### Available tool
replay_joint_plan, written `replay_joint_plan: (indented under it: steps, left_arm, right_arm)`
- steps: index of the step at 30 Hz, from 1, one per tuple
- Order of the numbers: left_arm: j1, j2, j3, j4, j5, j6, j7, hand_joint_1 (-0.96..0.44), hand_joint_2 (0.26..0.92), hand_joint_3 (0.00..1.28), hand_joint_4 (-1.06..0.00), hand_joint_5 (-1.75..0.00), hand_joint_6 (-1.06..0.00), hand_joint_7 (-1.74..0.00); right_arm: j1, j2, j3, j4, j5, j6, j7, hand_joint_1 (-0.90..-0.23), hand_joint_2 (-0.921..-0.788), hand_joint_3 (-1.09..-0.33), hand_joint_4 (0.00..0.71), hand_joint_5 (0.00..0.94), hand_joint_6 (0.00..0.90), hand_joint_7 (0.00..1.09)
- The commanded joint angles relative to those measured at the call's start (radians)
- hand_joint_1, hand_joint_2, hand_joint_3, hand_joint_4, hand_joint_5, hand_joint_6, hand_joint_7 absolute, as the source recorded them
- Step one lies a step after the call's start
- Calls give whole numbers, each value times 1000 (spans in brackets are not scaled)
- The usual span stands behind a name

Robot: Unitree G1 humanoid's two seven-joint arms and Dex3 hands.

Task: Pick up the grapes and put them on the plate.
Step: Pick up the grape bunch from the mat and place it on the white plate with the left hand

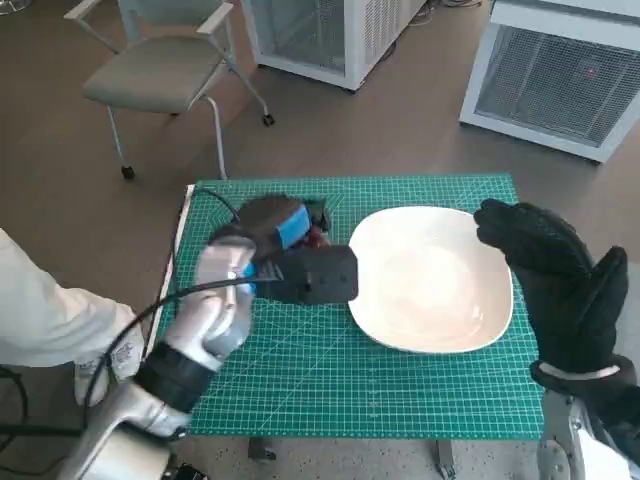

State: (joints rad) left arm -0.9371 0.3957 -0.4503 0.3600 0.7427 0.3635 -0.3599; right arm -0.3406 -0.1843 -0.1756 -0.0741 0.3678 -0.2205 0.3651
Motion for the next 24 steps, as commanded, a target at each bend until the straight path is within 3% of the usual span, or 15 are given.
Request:
replay_joint_plan:
  steps: [1, 4, 7, 11, 15, 24]
  left_arm:
    - [19, 43, 51, -165, 14, 35, -32, 2, 779, 288, -763, -1205, -661, -1065]
    - [26, 56, 64, -221, 21, 39, -38, 0, 835, 160, -772, -1177, -707, -1005]
    - [38, 66, 75, -263, 25, 33, -36, 0, 875, 91, -708, -1254, -763, -922]
    - [53, 71, 80, -289, 30, 18, -24, 1, 897, 73, -634, -1380, -814, -802]
    - [61, 66, 78, -284, 36, 1, -11, 3, 913, 67, -610, -1427, -789, -803]
    - [59, 56, 78, -266, 36, -12, -14, 4, 907, 67, -665, -1373, -752, -846]
  right_arm:
    - [6, -1, 1, 16, -8, 2, -1, -497, -921, -570, 381, 594, 177, 928]
    - [7, 0, 3, 14, -10, 0, -4, -497, -921, -570, 385, 594, 178, 925]
    - [6, 1, 4, 16, -12, -3, -4, -497, -921, -570, 387, 592, 178, 923]
    - [3, 1, 1, 25, -11, -6, 0, -497, -921, -570, 388, 589, 178, 920]
    - [2, 1, 0, 29, -8, -9, 2, -497, -921, -570, 389, 586, 179, 918]
    - [3, 1, 1, 24, -10, -9, 0, -497, -921, -569, 393, 580, 181, 915]
